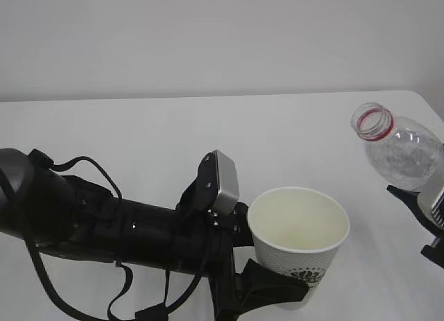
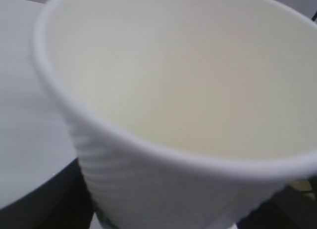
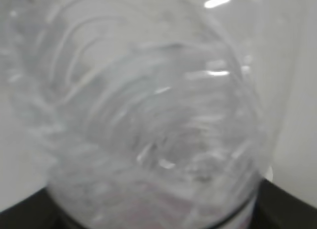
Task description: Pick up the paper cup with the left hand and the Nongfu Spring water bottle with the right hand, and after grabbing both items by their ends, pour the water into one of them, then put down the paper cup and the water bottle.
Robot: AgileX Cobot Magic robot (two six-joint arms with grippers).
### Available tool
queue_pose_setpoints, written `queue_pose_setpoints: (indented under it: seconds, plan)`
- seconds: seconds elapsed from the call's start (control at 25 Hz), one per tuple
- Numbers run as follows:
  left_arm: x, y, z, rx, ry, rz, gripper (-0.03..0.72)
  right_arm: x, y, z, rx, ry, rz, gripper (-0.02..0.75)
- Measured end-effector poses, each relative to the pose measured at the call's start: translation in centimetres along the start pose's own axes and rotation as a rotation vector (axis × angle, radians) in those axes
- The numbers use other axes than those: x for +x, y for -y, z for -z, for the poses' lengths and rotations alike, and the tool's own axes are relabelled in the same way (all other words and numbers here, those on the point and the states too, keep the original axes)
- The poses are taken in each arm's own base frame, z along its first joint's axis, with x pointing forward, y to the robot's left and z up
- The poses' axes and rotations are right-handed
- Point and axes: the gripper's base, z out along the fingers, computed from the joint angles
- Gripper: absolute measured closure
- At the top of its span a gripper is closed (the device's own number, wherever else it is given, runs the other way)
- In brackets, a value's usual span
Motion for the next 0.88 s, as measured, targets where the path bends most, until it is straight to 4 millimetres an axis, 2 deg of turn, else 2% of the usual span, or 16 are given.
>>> queue_pose_setpoints:
  seconds: [0.88]
  plan:
    - [0.32,0.44,0.02,0.049,-0.035,-0.020,0.142,-0.02,0.02,0.00,0.002,0.002,0.226,0.256]
